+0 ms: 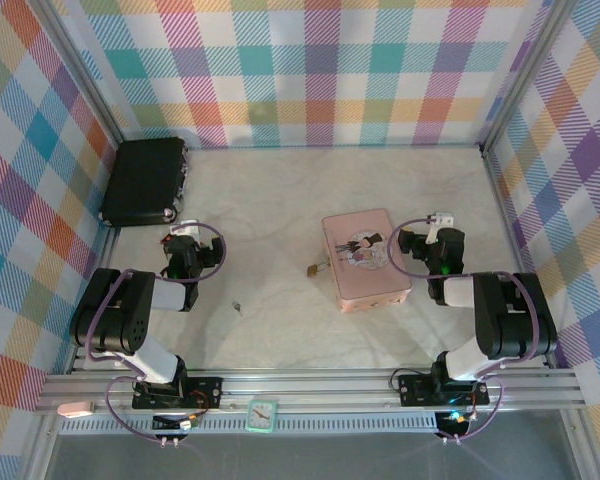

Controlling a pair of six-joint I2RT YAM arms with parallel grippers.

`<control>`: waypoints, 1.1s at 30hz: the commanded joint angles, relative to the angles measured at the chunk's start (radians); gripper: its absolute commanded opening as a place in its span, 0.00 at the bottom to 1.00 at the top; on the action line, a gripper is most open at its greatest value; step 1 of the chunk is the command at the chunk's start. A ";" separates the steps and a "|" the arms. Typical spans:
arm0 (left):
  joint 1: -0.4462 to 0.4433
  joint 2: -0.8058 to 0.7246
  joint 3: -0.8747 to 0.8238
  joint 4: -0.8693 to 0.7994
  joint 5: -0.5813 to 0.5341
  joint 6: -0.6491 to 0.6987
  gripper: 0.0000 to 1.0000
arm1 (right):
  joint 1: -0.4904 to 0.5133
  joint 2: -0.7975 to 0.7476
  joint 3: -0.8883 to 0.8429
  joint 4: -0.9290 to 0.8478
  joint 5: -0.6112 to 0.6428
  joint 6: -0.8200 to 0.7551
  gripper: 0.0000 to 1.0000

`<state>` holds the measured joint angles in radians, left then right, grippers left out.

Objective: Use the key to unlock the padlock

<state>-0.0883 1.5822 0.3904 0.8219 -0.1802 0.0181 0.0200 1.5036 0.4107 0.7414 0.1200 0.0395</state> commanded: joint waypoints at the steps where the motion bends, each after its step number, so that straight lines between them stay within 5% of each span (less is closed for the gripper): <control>1: 0.004 -0.050 0.035 -0.025 -0.069 -0.023 1.00 | 0.011 -0.118 0.073 -0.164 0.029 0.001 0.99; 10: -0.063 -0.297 0.259 -0.551 -0.225 -0.120 1.00 | 0.027 -0.350 0.350 -0.979 0.091 0.439 0.99; 20: -0.142 -0.416 0.245 -0.725 0.095 -0.511 0.99 | 0.069 -0.578 0.387 -1.597 -0.113 0.751 0.99; 26: -0.296 -0.373 0.220 -0.707 0.078 -0.548 0.99 | 0.177 -0.714 0.284 -1.684 -0.218 0.935 0.99; 33: -0.335 -0.292 0.272 -0.709 0.098 -0.549 1.00 | 0.366 -0.665 0.185 -1.376 -0.267 1.096 0.99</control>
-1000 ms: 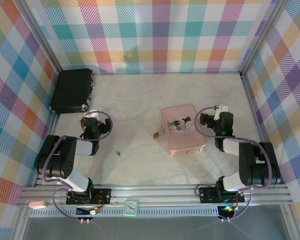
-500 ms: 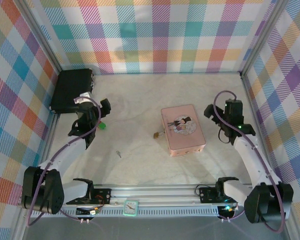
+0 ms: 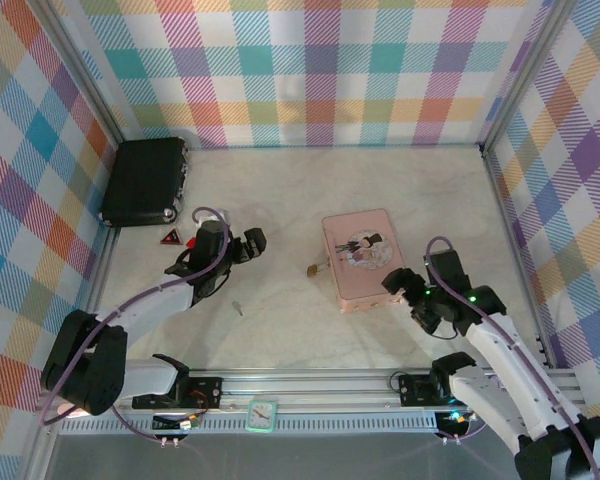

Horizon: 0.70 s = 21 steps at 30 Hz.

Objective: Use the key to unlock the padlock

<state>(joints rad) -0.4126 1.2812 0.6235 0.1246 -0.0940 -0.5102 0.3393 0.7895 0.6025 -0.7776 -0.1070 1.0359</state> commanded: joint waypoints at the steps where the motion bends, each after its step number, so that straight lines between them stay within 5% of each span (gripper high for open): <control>1: -0.011 0.009 0.044 -0.011 0.013 -0.019 1.00 | 0.067 0.081 0.007 0.168 -0.031 0.090 0.99; 12: -0.012 -0.047 0.029 -0.031 -0.022 -0.007 1.00 | 0.087 0.301 0.039 0.371 0.060 0.094 0.99; 21: -0.012 -0.115 -0.002 -0.069 -0.081 0.021 1.00 | 0.071 0.459 0.181 0.392 0.165 -0.047 0.99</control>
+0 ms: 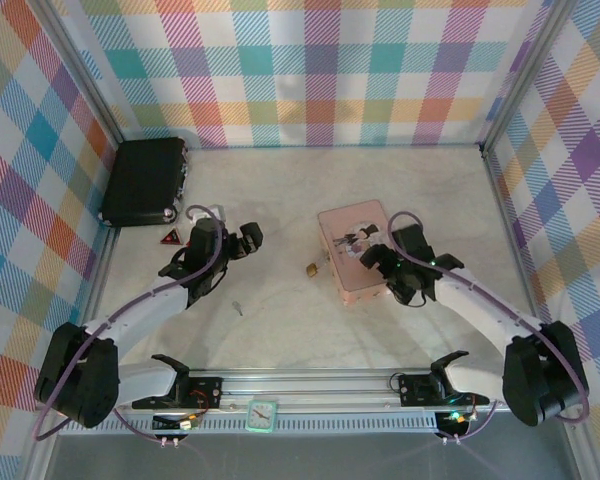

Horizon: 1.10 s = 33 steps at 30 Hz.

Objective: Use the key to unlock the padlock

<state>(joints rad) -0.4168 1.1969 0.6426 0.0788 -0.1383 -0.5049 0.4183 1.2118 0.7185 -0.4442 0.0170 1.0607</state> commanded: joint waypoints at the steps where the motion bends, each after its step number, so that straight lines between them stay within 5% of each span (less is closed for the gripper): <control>1: -0.008 -0.034 -0.024 -0.022 -0.040 0.016 1.00 | -0.013 0.068 0.087 0.059 0.043 -0.094 0.99; 14: -0.008 -0.103 -0.036 -0.040 -0.060 0.021 1.00 | -0.091 0.421 0.310 0.141 -0.017 -0.255 0.99; 19: -0.008 -0.150 -0.049 -0.076 -0.073 0.024 1.00 | -0.095 0.553 0.447 0.105 -0.083 -0.498 1.00; 33: -0.009 -0.285 -0.077 -0.365 -0.012 -0.021 1.00 | -0.095 0.789 0.733 0.015 -0.257 -0.926 0.78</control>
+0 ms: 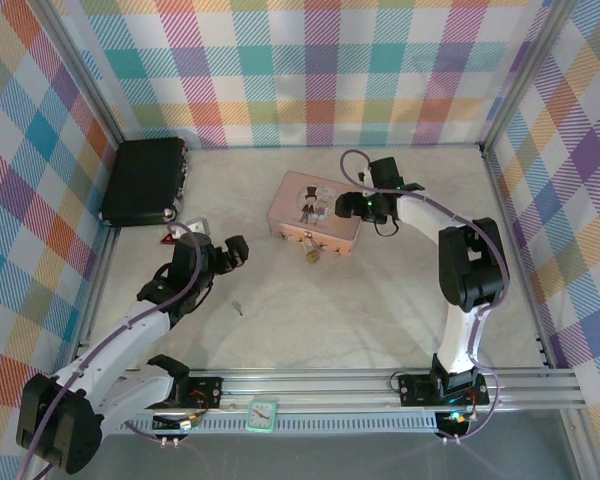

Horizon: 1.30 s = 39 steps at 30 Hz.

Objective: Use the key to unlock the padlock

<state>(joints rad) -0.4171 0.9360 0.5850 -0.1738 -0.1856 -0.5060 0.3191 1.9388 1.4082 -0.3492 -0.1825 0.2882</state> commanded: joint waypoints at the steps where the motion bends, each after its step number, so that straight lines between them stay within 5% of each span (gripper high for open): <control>1: -0.009 -0.033 -0.023 -0.151 0.040 -0.033 1.00 | 0.004 0.079 0.067 -0.082 -0.073 -0.169 0.77; 7: -0.028 -0.043 -0.022 -0.334 0.024 -0.116 0.94 | 0.005 0.172 0.259 -0.122 -0.139 -0.186 0.78; 12: -0.101 -0.007 -0.037 -0.398 -0.030 -0.166 0.80 | 0.006 0.072 0.254 -0.095 -0.101 -0.103 0.84; 18: -0.197 0.110 -0.041 -0.364 -0.101 -0.228 0.49 | 0.014 -0.139 0.097 -0.097 -0.049 -0.038 0.88; 22: -0.238 0.210 -0.020 -0.318 -0.140 -0.241 0.46 | 0.021 -0.271 -0.058 -0.090 -0.053 -0.008 0.99; 35: -0.270 0.460 0.047 -0.206 -0.206 -0.273 0.38 | 0.022 -0.523 -0.397 -0.092 -0.035 0.056 0.99; 39: -0.270 0.508 0.074 -0.188 -0.200 -0.268 0.22 | 0.023 -0.562 -0.418 -0.083 -0.015 0.068 0.99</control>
<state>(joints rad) -0.6739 1.4185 0.6266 -0.3882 -0.3672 -0.7670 0.3397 1.4147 0.9920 -0.4545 -0.2150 0.3340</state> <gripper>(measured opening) 0.248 0.990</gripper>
